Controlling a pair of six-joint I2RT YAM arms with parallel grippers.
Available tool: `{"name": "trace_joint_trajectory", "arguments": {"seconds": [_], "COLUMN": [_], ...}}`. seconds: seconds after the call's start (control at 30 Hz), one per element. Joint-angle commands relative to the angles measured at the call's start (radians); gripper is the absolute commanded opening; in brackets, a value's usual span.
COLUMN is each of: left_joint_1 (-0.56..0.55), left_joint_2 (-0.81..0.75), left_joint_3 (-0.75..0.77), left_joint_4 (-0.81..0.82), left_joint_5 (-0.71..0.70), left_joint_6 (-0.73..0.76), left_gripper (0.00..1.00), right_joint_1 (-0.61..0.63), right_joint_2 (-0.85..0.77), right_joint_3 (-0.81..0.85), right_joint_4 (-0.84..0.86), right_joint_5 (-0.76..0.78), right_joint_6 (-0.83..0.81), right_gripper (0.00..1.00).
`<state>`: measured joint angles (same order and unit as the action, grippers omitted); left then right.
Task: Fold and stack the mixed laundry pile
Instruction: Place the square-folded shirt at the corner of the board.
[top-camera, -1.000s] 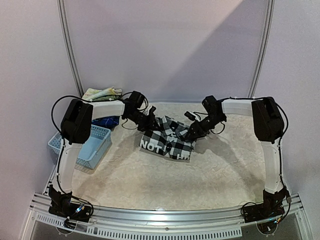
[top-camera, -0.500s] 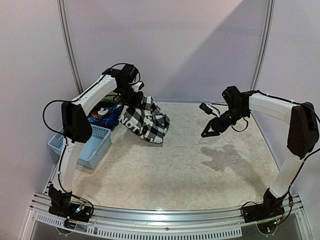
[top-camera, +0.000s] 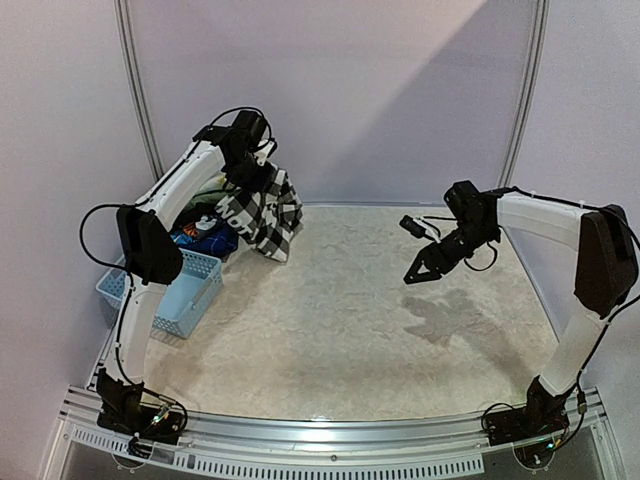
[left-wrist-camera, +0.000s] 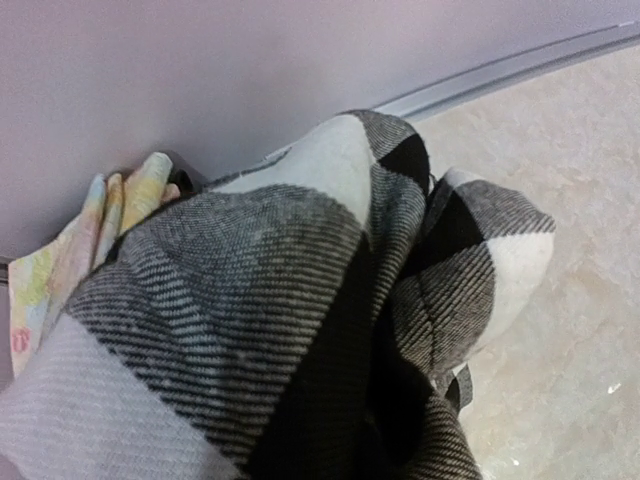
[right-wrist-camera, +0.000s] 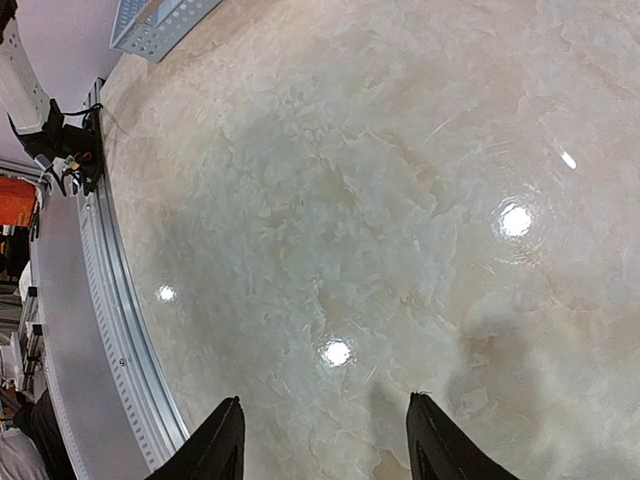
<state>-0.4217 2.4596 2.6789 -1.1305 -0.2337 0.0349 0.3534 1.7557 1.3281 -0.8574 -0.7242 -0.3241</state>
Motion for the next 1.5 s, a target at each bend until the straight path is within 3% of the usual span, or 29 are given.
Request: {"name": "trace_joint_trajectory", "arguments": {"seconds": [0.0, 0.3, 0.5, 0.73, 1.2, 1.47], "left_joint_1": [0.016, 0.041, 0.08, 0.184, 0.469, 0.57], "left_joint_2": [0.002, 0.01, -0.02, -0.057, 0.041, 0.125], "left_joint_3": [0.027, 0.056, 0.067, 0.078, 0.102, 0.096], "left_joint_4": [0.193, 0.397, 0.414, 0.399, 0.464, 0.532], "left_joint_5": [-0.137, -0.154, -0.127, 0.007, 0.352, 0.54], "left_joint_6": [0.138, 0.171, 0.18, 0.11, -0.207, -0.393], "left_gripper": [0.0, 0.0, 0.0, 0.0, 0.0, 0.0], "right_joint_1": [0.003, 0.004, 0.004, 0.008, 0.061, 0.102], "right_joint_2": [-0.011, 0.032, 0.079, 0.133, 0.212, 0.241], "right_joint_3": [-0.036, -0.022, -0.006, 0.028, 0.08, 0.091], "right_joint_4": [0.008, -0.003, -0.013, -0.04, -0.093, -0.104], "right_joint_5": [-0.017, -0.011, -0.008, 0.001, 0.046, 0.058], "right_joint_6": [-0.014, -0.018, -0.024, -0.036, -0.068, -0.082], "right_gripper": [0.56, 0.56, 0.56, 0.56, 0.56, 0.56]}}
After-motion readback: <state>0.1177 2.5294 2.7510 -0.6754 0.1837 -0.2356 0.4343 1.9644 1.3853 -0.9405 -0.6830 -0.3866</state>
